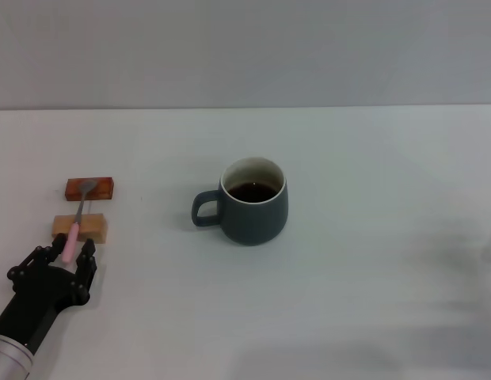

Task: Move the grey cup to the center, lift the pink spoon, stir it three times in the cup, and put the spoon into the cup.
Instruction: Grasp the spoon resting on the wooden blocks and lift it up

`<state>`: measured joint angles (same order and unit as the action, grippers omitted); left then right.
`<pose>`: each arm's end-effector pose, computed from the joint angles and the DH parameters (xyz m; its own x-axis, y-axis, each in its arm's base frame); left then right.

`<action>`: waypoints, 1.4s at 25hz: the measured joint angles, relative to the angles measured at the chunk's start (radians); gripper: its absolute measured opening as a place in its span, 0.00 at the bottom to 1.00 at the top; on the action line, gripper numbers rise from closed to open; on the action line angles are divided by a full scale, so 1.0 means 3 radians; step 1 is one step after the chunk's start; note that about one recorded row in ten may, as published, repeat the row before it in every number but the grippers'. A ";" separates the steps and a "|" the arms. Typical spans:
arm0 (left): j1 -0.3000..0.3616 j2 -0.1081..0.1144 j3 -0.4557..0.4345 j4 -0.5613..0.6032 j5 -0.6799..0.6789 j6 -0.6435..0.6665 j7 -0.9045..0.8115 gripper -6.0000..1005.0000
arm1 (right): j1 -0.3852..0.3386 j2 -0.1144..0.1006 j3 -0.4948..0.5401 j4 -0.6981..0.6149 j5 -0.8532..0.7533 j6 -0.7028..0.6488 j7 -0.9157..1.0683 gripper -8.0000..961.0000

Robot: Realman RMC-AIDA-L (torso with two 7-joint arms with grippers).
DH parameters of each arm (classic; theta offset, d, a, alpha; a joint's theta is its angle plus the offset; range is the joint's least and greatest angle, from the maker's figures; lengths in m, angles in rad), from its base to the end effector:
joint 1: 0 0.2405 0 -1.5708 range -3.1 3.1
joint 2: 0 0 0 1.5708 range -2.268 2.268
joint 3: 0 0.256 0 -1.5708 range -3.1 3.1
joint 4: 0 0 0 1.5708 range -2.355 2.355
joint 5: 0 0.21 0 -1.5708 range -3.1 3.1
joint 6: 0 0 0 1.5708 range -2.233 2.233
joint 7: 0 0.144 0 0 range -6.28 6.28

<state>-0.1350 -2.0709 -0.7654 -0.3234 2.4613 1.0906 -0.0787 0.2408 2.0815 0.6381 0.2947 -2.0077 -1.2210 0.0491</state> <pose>-0.3625 0.2350 -0.0592 0.7378 0.1632 0.6550 0.6744 -0.2200 -0.7049 0.3562 0.2686 -0.0253 0.6628 -0.0027 -0.7488 -0.7487 0.0063 -0.6628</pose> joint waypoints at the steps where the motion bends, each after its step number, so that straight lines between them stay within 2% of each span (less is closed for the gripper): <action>1: 0.0000 0.0000 0.0000 0.0000 0.0005 0.0000 0.0000 0.43 | 0.0000 0.0000 0.0000 0.0000 0.0000 0.0000 0.0000 0.01; 23: -0.0015 0.0005 0.0005 -0.0001 0.0012 -0.0003 -0.0005 0.41 | 0.0000 0.0000 0.0000 0.0005 -0.0001 -0.0002 0.0000 0.01; 29: -0.0030 0.0005 0.0005 0.0001 0.0013 -0.0023 -0.0008 0.35 | 0.0000 0.0000 0.0000 0.0005 -0.0003 -0.0004 0.0000 0.01; 35: -0.0033 0.0005 0.0005 0.0004 0.0013 -0.0026 -0.0007 0.34 | 0.0000 0.0000 0.0000 0.0005 -0.0006 -0.0005 0.0000 0.01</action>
<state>-0.1448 -2.0693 -0.7639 -0.3220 2.4652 1.0829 -0.0808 0.2409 2.0815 0.6381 0.2960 -2.0096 -1.2226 0.0491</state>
